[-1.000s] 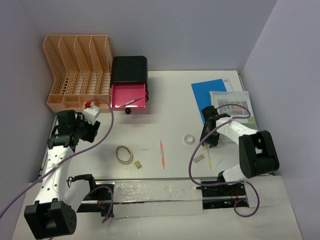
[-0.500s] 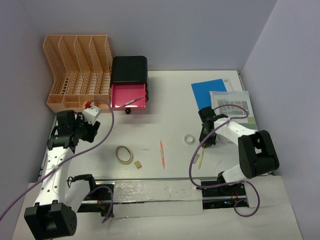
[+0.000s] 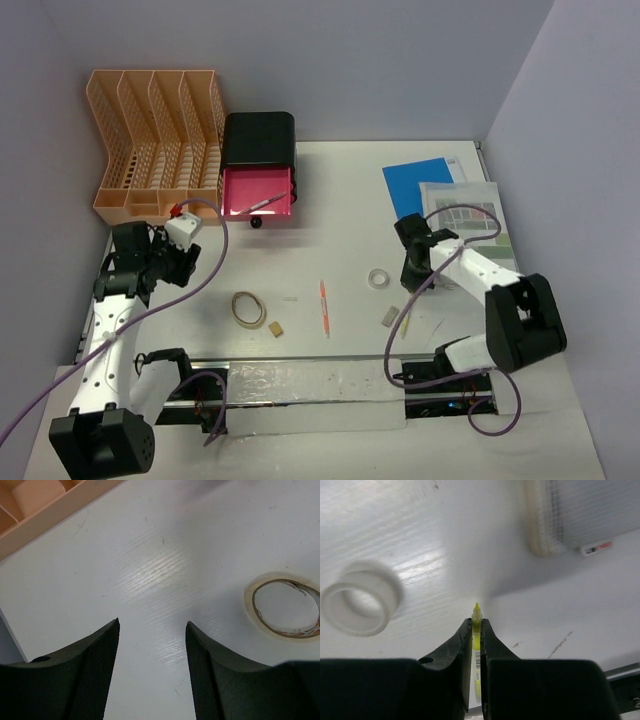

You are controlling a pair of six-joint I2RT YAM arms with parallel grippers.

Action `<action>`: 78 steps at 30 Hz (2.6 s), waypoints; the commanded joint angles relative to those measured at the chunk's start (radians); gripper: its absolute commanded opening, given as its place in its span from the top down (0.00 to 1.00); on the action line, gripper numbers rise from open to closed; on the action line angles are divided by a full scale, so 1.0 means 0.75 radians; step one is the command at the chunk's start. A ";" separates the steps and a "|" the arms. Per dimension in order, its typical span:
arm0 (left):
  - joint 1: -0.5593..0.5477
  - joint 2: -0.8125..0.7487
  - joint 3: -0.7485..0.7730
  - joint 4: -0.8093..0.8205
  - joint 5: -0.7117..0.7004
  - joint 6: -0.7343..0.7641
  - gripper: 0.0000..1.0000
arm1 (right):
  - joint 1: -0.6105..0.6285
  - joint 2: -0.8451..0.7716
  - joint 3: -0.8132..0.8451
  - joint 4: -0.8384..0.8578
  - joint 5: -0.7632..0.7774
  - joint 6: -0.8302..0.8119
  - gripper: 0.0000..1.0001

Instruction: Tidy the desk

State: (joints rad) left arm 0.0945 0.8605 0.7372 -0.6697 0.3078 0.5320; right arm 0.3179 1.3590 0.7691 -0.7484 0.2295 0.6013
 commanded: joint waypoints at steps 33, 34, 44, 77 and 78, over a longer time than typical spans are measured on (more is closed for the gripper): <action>0.011 -0.076 0.475 -0.285 0.983 -0.114 0.29 | 1.229 0.391 1.087 1.213 0.185 -0.189 1.00; 0.011 -0.082 0.462 -0.240 0.964 -0.136 0.36 | 1.229 0.391 1.086 1.218 0.163 -0.183 1.00; 0.010 -0.093 0.460 -0.178 0.697 -0.231 1.00 | 1.201 0.294 1.003 1.117 -0.030 -0.271 0.88; 0.025 -0.063 0.140 0.021 0.151 -0.276 1.00 | 1.008 0.917 1.061 0.051 -0.247 -0.913 0.37; 0.025 -0.060 0.140 0.022 0.152 -0.276 1.00 | 1.009 0.907 1.034 0.064 -0.263 -0.913 0.37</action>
State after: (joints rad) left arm 0.1066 0.8089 0.8417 -0.6937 0.4013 0.3395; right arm 1.0756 2.0708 1.5594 -0.6860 0.0900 -0.0561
